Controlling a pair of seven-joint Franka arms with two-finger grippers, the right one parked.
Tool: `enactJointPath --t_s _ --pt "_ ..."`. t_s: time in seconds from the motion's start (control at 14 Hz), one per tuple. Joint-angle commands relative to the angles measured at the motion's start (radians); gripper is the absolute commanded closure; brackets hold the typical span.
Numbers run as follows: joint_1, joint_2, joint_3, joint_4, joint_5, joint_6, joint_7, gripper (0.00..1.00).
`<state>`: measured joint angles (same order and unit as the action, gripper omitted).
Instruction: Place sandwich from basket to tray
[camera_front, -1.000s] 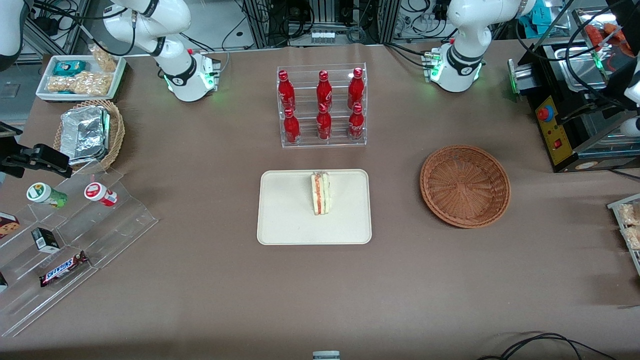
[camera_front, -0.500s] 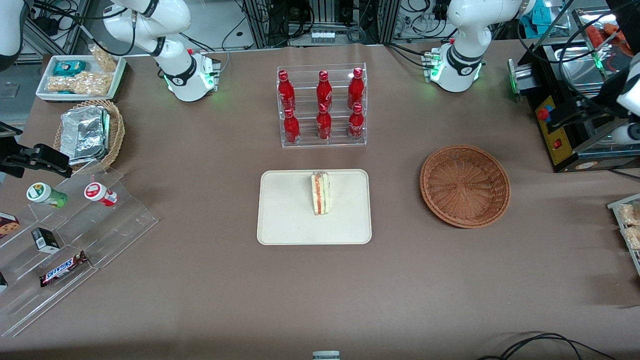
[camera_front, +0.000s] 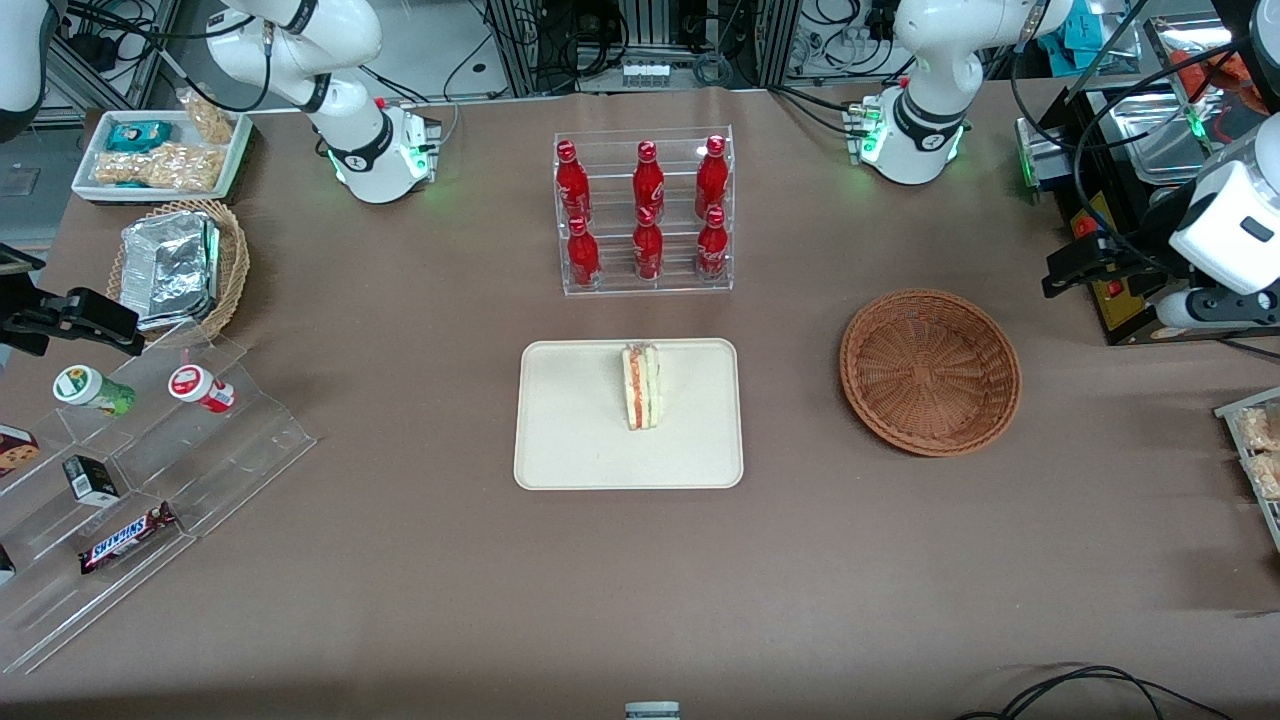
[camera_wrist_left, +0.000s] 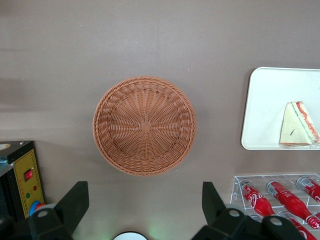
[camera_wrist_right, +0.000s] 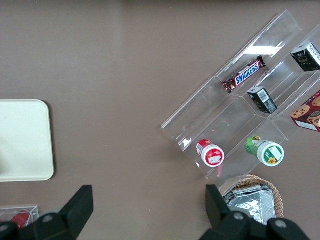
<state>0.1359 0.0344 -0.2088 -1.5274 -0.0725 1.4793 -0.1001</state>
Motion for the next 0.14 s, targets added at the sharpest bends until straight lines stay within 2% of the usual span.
enactJointPath --t_s 0.0,0.07 --pt "-0.027 -0.002 0.025 -0.005 0.000 0.032 -0.013 0.00" --pt "-0.026 -0.004 0.025 -0.002 0.000 0.032 -0.021 0.00"
